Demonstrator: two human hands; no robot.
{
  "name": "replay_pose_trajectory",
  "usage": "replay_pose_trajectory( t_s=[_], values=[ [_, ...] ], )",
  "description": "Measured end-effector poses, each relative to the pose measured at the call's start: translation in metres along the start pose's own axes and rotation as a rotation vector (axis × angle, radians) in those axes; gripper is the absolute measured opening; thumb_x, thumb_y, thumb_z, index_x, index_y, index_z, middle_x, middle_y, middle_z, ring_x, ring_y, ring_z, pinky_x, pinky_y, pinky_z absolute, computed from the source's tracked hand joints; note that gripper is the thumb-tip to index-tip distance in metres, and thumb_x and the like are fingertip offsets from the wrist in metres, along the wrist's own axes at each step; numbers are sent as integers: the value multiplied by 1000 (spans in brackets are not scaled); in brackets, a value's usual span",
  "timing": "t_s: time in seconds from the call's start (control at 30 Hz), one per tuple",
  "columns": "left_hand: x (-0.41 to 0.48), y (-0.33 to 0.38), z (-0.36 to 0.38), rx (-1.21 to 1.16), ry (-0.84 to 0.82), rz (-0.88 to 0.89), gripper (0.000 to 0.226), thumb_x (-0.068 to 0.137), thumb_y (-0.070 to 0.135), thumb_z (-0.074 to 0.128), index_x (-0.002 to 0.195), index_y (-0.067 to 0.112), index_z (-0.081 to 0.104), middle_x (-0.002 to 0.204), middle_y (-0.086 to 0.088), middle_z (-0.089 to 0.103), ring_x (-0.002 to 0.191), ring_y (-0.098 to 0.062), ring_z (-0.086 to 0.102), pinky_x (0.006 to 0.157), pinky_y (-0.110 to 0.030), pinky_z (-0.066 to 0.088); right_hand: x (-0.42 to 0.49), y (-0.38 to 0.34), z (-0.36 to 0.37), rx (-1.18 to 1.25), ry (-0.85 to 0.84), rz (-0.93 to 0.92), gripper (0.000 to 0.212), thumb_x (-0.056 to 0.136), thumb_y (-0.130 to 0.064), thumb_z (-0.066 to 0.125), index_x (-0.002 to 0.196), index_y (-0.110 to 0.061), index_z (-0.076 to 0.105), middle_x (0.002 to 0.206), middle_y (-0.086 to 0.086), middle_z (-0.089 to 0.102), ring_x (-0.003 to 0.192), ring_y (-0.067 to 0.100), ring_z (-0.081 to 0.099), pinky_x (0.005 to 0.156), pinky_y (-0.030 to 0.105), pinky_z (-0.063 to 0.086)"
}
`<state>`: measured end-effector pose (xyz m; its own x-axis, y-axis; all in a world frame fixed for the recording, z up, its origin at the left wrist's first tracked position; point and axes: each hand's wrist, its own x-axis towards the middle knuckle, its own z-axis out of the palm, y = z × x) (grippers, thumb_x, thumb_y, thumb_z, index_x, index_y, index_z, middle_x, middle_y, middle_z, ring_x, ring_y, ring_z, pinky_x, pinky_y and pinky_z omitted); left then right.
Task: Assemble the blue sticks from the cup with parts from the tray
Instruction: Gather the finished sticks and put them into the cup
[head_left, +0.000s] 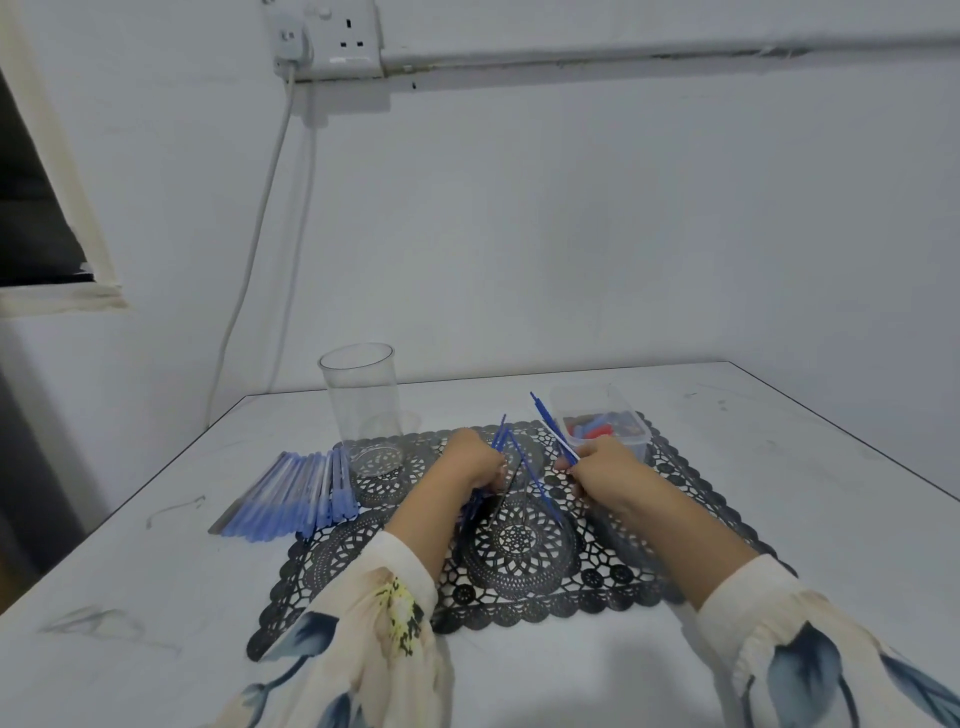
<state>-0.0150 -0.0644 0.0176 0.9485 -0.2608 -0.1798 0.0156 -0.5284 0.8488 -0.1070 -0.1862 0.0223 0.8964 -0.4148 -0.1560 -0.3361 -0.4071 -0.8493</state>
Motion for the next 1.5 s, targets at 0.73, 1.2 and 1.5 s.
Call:
replay_pose_trajectory(
  t_s=[0.73,1.2,1.5],
  values=[
    [33,103,42,-617,107,310,6,91,-1,50,87,3,53,70,-11,63,60,-21,64,63,-26,57,70,-23,-53,173,256,-136,18,87,8,45,97,0,57,83,21,66,65,29,65,66,39,57],
    [72,90,81,145,82,358,25,72,-8,49,60,10,36,65,-9,48,62,-28,55,56,-33,50,85,-3,-43,-483,368,-166,6,82,-5,55,84,-9,51,98,12,61,87,26,59,65,27,40],
    [68,94,85,552,91,403,37,81,-7,44,55,13,26,60,-1,31,52,-9,28,42,-18,21,89,0,-39,-567,399,-165,18,83,-2,50,71,-12,42,103,13,61,94,28,61,68,27,42]
  ],
)
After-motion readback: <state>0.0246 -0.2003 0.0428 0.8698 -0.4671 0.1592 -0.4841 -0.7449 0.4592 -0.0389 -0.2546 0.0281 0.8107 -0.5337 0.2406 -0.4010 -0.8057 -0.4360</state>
